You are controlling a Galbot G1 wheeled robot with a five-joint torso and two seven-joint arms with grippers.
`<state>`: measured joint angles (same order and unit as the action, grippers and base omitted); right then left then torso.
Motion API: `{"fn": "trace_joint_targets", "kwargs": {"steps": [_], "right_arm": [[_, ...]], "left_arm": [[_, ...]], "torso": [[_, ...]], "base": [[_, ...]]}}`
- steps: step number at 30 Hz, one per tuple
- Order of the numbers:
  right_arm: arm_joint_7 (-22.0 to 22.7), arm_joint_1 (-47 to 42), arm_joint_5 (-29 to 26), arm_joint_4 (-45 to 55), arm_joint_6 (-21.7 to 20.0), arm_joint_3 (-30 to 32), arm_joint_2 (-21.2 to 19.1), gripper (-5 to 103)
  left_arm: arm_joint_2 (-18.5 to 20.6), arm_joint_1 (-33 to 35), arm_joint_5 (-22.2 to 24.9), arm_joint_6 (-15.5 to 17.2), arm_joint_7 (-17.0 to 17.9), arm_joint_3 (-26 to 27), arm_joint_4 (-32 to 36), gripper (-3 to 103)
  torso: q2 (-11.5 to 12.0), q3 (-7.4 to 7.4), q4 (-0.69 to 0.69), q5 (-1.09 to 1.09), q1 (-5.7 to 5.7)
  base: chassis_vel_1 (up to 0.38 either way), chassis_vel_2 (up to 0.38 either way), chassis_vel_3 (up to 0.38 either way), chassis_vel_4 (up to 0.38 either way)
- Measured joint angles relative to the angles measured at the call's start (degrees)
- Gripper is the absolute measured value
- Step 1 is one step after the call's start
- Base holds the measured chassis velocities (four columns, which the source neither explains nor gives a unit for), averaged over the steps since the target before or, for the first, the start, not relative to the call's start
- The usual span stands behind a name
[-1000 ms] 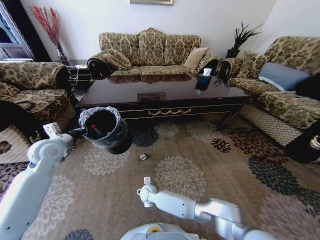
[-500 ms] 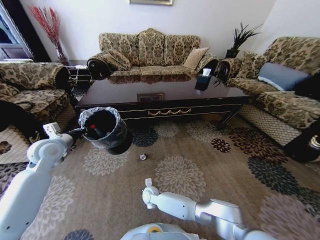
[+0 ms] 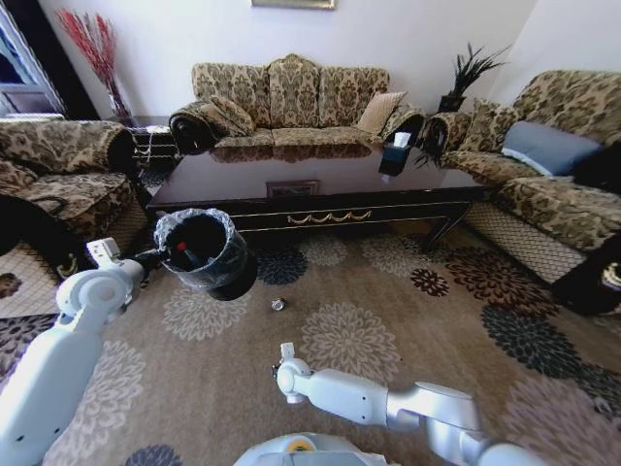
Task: Move to the front of the table and pick up the trash from the floor, then place it into the trash bin.
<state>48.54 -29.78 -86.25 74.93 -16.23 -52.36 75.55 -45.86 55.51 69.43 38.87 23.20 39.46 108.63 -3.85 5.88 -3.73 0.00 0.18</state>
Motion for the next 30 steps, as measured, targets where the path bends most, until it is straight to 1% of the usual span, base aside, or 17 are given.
{"fn": "trace_joint_targets", "kwargs": {"steps": [3, 5, 6, 8, 9, 10, 13, 14, 16, 17, 21, 24, 26, 27, 29, 30], "right_arm": [[0.26, 0.10, -0.08, 1.32, -0.02, -0.06, -0.84, 0], [0.75, 0.81, 0.10, 4.23, 0.26, -0.19, -2.53, 0], [0.75, 0.81, 0.10, 4.23, 0.26, -0.19, -2.53, 0], [0.42, 2.79, 0.11, 7.76, 0.48, -0.22, -4.91, 0], [-0.68, 4.30, 0.34, 9.40, 0.93, -0.20, -6.63, 0], [-0.68, 4.30, 0.34, 9.40, 0.93, -0.20, -6.63, 0], [-4.82, 8.78, 1.89, 11.52, 4.02, 0.01, -10.38, 0], [-7.88, 12.40, 2.75, 12.93, 5.98, 1.09, -13.04, 0], [-10.30, 14.89, 3.84, 14.71, 7.80, 3.28, -14.87, 0], [-10.30, 14.89, 3.84, 14.71, 7.80, 3.28, -14.87, 0], [-14.26, 18.01, 6.83, 17.61, 11.97, 6.66, -16.85, 0], [-15.24, 19.40, 6.82, 18.82, 12.77, 7.16, -17.64, 0], [-17.63, 22.41, 6.47, 20.28, 14.54, 7.12, -18.77, 0], [-17.63, 22.41, 6.47, 20.28, 14.54, 7.12, -18.77, 0], [-20.21, 24.87, 6.29, 20.43, 16.51, 6.51, -19.11, 0], [-21.87, 26.39, 6.19, 20.33, 18.26, 6.15, -18.92, 0]], "left_arm": [[0.02, 0.10, 0.00, -0.01, -0.15, 0.00, -0.04, 2], [0.20, 0.28, 0.02, -0.10, -0.26, 0.00, -0.26, 2], [0.20, 0.28, 0.02, -0.10, -0.26, 0.00, -0.26, 2], [0.30, 0.62, 0.24, -0.12, -0.26, 0.00, -0.47, 2], [0.30, 0.82, 0.43, -0.12, -0.24, -0.12, -0.50, 2], [0.30, 0.82, 0.43, -0.12, -0.24, -0.12, -0.50, 2], [0.18, 1.70, 0.53, -0.13, 0.11, -0.83, -0.46, 2], [-0.04, 2.53, 0.37, -0.08, 0.36, -1.35, -0.37, 2], [-0.45, 3.43, 0.33, 0.29, 0.94, -1.88, -0.30, 2], [-0.45, 3.43, 0.33, 0.29, 0.94, -1.88, -0.30, 2], [-0.89, 4.95, 0.48, 0.92, 1.81, -2.76, 0.27, 2], [-1.04, 5.30, 0.48, 0.99, 1.86, -2.97, 0.44, 2], [-1.43, 5.74, 0.45, 1.01, 1.91, -3.54, 0.62, 2], [-1.43, 5.74, 0.45, 1.01, 1.91, -3.54, 0.62, 2], [-1.70, 5.95, 0.44, 1.02, 2.01, -4.18, 0.64, 2], [-1.95, 5.97, 0.42, 1.13, 2.21, -4.75, 0.60, 2]], "torso": [[0.00, 0.00, -0.01, 0.01, 0.00], [0.00, 0.00, -0.01, 0.01, 0.00], [0.00, 0.00, -0.01, 0.01, 0.00], [0.00, 0.00, 0.00, 0.02, 0.00], [0.00, 0.00, 0.01, 0.02, 0.00], [0.00, 0.00, 0.01, 0.02, 0.00], [0.00, 0.00, -0.01, 0.03, 0.00], [0.00, 0.00, -0.03, 0.00, 0.00], [0.00, 0.00, -0.03, 0.00, 0.00], [0.00, 0.00, -0.03, 0.00, 0.00], [0.00, 0.00, 0.01, 0.01, 0.00], [0.00, 0.00, 0.00, 0.01, 0.00], [0.00, 0.00, -0.02, 0.01, 0.00], [0.00, 0.00, -0.02, 0.01, 0.00], [0.00, 0.00, -0.02, 0.01, 0.00], [0.00, 0.00, -0.01, 0.00, 0.00]], "base": [[0.000, 0.000, 0.000, 0.000], [0.000, 0.000, 0.000, 0.000], [0.000, 0.000, 0.000, 0.000], [0.000, 0.000, 0.000, 0.000], [0.000, 0.000, 0.000, 0.000], [0.000, 0.000, 0.000, 0.000], [0.000, 0.000, 0.000, 0.000], [0.000, 0.000, 0.000, 0.000], [0.000, 0.000, 0.000, 0.000], [0.000, 0.000, 0.000, 0.000], [0.000, 0.000, 0.000, 0.000], [0.000, 0.000, 0.000, 0.000], [0.000, 0.000, 0.000, 0.000], [0.000, 0.000, 0.000, 0.000], [0.000, 0.000, 0.000, 0.000], [0.000, 0.000, 0.000, 0.000]]}}
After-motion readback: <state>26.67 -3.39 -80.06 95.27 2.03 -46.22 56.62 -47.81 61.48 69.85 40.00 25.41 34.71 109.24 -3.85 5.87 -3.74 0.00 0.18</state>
